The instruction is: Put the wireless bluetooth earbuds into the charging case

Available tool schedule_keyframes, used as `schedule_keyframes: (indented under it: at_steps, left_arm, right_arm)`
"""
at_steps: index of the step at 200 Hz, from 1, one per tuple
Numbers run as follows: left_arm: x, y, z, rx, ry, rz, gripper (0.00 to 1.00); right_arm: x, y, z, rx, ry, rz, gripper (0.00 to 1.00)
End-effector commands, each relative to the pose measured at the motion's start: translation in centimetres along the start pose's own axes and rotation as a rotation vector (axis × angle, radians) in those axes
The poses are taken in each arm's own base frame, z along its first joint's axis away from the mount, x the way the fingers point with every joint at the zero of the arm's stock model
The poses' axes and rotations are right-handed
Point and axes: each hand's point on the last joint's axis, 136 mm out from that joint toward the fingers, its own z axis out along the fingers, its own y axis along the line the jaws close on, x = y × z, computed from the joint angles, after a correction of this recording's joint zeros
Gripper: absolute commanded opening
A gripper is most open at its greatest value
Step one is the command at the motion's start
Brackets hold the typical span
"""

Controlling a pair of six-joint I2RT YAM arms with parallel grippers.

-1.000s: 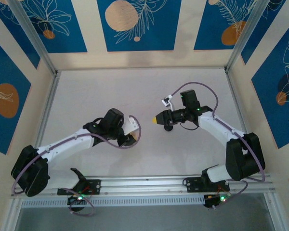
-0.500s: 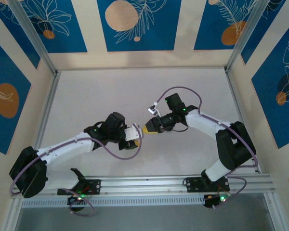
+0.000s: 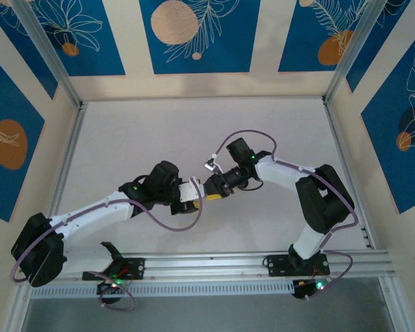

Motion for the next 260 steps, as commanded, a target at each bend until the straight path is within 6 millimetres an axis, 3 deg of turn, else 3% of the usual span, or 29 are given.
schedule_keyframes:
  at_steps: [1, 76, 124, 139, 161, 176, 186, 213, 260]
  left_arm:
    - [-0.2, -0.4, -0.1, 0.005, -0.002, 0.028, 0.30]
    - [-1.3, -0.5, -0.6, -0.004, -0.033, 0.045, 0.30]
    - [-2.1, -0.6, -1.2, -0.018, -0.068, 0.058, 0.33]
    - [-2.3, -0.4, -1.4, -0.024, -0.077, 0.060, 0.38]
    - [-2.4, -0.2, -1.5, -0.040, -0.081, 0.048, 0.53]
    - [-2.7, 0.3, -1.6, -0.072, -0.104, 0.027, 0.70]
    - [-3.0, 0.7, -1.8, -0.102, -0.139, 0.012, 0.73]
    - [-4.0, 1.2, -2.6, -0.134, -0.259, -0.038, 0.75]
    - [-6.3, 0.8, -4.2, -0.083, -0.455, -0.091, 0.70]
  right_arm:
    - [0.1, 0.8, 0.2, -0.043, 0.028, 0.011, 0.38]
    - [-0.2, 0.7, 0.4, -0.039, 0.029, 0.014, 0.33]
    - [-0.3, 0.8, 0.3, -0.032, 0.022, -0.002, 0.21]
    - [-0.4, 1.1, 0.2, -0.030, 0.016, -0.018, 0.17]
    - [-0.5, 1.2, -0.2, -0.007, -0.010, -0.057, 0.15]
    - [-0.6, 1.3, -0.9, 0.018, -0.046, -0.108, 0.13]
    - [-0.6, 1.5, -1.5, 0.038, -0.079, -0.159, 0.13]
    - [-0.7, 1.9, -3.3, 0.103, -0.176, -0.320, 0.11]
    - [-0.4, 4.7, -5.3, 0.155, -0.304, -0.690, 0.10]
